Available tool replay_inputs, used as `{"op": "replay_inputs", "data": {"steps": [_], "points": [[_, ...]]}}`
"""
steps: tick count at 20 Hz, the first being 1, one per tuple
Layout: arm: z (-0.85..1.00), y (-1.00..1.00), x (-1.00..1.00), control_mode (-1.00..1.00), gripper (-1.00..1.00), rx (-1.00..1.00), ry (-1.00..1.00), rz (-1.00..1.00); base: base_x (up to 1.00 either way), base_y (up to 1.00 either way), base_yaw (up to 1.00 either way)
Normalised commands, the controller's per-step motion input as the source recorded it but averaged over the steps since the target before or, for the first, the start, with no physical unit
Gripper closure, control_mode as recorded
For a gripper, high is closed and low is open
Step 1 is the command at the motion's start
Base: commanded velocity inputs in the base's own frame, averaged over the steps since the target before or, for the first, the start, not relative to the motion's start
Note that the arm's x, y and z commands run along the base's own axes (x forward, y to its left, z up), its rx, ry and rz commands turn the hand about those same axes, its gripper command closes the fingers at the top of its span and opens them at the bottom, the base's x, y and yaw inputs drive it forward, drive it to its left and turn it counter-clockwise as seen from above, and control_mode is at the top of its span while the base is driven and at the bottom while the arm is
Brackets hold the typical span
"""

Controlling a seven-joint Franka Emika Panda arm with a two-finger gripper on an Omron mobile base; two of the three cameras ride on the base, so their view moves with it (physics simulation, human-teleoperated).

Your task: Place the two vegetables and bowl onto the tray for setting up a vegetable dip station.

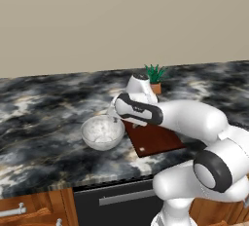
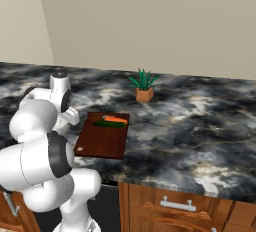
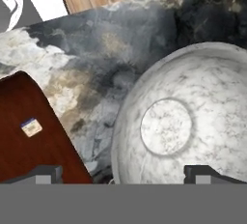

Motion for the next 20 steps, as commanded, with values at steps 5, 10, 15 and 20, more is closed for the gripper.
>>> {"op": "replay_inputs", "data": {"steps": [5,10,15,20], "points": [[-0.25,0.05,0.00,-1.00,-1.00,0.00,0.00,0.03,0.00,0.00,0.00],[-0.18,0.00,0.00,-1.00,-1.00,0.00,0.00,0.03,0.00,0.00,0.00],[-0.13,0.00,0.00,-1.00,-1.00,0.00,0.00,0.03,0.00,0.00,0.00],[-0.09,0.00,0.00,-1.00,-1.00,0.00,0.00,0.03,0.00,0.00,0.00]]}}
